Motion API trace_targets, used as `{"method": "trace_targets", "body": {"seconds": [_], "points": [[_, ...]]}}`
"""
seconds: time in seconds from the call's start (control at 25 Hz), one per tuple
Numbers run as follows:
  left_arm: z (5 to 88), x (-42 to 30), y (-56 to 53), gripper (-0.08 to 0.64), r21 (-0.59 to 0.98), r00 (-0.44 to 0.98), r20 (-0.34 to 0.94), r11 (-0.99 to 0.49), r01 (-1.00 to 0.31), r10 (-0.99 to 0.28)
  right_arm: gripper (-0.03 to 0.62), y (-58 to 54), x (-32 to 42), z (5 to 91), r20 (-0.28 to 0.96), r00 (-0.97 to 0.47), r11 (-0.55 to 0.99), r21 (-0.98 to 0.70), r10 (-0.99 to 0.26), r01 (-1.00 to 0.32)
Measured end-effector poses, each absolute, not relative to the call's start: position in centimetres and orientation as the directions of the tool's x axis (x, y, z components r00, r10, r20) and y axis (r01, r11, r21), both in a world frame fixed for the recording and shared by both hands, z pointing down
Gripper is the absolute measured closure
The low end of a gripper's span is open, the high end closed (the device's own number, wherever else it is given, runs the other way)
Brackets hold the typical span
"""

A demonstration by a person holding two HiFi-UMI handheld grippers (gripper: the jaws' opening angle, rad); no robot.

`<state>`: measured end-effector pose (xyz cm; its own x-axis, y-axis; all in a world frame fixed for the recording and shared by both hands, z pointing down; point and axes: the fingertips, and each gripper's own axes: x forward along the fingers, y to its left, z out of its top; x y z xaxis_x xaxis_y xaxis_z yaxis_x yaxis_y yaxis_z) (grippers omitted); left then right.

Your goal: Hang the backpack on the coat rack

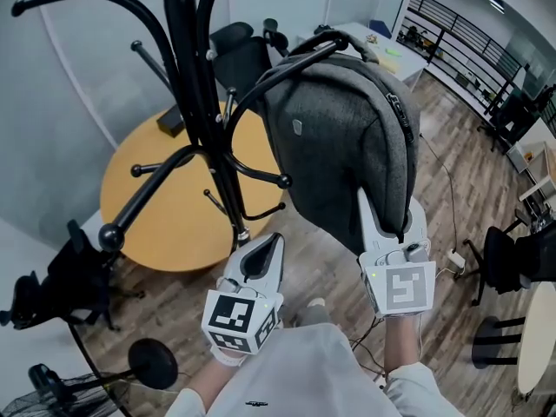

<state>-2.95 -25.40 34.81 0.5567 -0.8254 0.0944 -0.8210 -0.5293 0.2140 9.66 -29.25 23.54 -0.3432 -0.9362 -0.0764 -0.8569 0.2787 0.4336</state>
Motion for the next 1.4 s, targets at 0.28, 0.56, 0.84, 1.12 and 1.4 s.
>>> {"method": "trace_targets", "body": {"seconds": [0.28, 0.56, 0.84, 1.12, 1.4], "points": [[35.1, -2.7, -25.5, 0.543, 0.222, 0.564, 0.097, -0.535, -0.815, -0.82, 0.492, -28.8, 8.8, 22.9, -0.114, -0.378, 0.266, 0.527, -0.919, -0.807], [35.2, -2.2, -25.3, 0.543, 0.232, 0.574, 0.1, -0.542, -0.808, -0.813, 0.494, -28.4, 8.5, 22.5, -0.085, -0.379, 0.251, 0.616, -0.921, -0.747], [35.1, -2.3, -25.2, 0.543, 0.237, 0.57, 0.092, -0.538, -0.809, -0.816, 0.492, -28.2, 8.7, 22.4, -0.042, -0.348, 0.225, 0.69, -0.937, -0.688], [35.2, -1.9, -25.1, 0.543, 0.247, 0.576, 0.091, -0.542, -0.803, -0.813, 0.492, -27.9, 8.3, 22.8, -0.004, -0.345, 0.239, 0.714, -0.939, -0.658], [35.7, -2.2, -24.9, 0.543, 0.249, 0.574, 0.1, -0.538, -0.806, -0.813, 0.486, -28.0, 6.7, 25.9, 0.04, -0.418, 0.351, 0.621, -0.908, -0.701]]}}
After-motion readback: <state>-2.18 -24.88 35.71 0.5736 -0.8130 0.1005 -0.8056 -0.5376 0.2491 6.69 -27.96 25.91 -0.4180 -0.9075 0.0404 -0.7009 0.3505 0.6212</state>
